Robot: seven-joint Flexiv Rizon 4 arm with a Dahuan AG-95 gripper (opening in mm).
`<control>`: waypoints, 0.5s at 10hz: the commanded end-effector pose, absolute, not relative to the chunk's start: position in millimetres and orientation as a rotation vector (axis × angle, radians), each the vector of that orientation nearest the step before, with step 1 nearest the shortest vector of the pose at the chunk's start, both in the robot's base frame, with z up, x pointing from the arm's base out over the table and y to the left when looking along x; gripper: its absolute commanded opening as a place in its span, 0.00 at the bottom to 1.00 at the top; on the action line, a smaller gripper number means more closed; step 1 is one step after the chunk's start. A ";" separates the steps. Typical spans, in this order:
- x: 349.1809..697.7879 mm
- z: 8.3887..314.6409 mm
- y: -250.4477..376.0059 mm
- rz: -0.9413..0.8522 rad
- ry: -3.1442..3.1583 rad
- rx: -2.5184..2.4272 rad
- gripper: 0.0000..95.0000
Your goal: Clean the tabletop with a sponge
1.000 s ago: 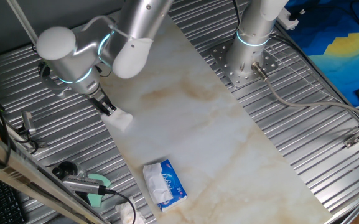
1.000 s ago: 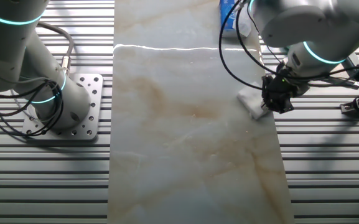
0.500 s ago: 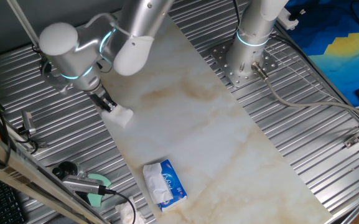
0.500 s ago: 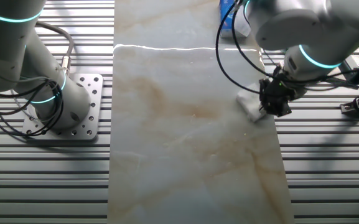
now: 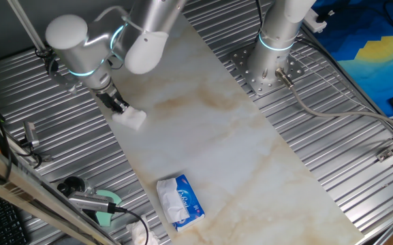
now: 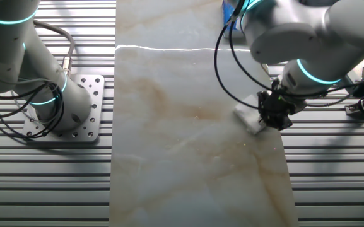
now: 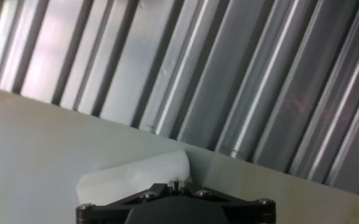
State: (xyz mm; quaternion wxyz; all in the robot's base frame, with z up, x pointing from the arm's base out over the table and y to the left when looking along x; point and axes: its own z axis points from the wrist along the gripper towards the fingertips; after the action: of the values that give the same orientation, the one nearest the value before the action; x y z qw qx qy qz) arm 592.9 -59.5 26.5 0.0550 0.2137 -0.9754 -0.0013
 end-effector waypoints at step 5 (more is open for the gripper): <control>578.5 26.5 -83.6 -0.012 -2.956 0.684 0.00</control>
State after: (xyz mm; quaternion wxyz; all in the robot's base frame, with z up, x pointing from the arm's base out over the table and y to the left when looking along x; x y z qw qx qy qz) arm 575.6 -86.6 26.7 0.0551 0.2252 -0.9728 -0.0033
